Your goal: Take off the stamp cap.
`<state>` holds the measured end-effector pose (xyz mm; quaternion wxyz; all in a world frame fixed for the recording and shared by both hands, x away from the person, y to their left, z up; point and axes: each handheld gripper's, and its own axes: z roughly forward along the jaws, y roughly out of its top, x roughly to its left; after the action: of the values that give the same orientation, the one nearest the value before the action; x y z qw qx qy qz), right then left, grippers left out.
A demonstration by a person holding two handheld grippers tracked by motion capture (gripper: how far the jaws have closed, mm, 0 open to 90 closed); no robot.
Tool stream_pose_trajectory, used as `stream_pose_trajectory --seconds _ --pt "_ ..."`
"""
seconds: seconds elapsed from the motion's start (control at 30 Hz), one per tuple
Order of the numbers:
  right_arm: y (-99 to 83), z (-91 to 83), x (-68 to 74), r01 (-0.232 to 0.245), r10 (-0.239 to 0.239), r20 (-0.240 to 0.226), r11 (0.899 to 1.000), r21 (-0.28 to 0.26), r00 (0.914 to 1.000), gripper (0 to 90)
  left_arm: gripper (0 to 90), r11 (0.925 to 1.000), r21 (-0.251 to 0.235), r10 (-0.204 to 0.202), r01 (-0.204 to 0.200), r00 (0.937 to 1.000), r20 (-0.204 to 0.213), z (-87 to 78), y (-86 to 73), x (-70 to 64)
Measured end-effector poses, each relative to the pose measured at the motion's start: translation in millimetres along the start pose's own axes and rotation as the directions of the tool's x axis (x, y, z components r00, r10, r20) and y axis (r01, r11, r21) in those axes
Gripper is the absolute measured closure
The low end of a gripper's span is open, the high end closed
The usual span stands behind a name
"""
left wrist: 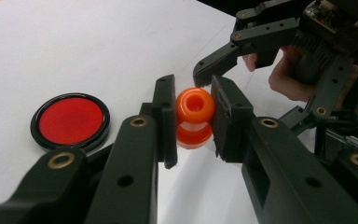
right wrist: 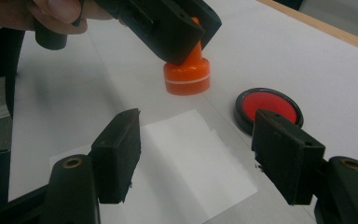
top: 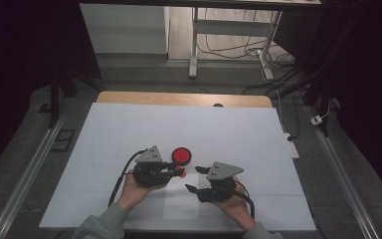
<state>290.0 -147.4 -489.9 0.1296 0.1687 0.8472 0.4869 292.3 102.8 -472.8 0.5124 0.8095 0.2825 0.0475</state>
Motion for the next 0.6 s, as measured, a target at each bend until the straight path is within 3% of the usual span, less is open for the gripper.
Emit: stream_pose_trajectory --seconds 0.2,0.6 --pt "1.3 6.5 2.2 -0.003 0.003 0.001 1.000 -0.001 1.0000 32.7 72.1 1.0000 -0.008 -0.005 0.005 0.9997 0.024 0.4 1.0 -1.7" --pt "4.4 12.0 6.1 0.000 0.000 0.028 1.000 -0.002 0.9996 38.0 72.1 0.9999 0.000 0.010 -0.010 0.9994 0.034 3.6 1.9 -6.4"
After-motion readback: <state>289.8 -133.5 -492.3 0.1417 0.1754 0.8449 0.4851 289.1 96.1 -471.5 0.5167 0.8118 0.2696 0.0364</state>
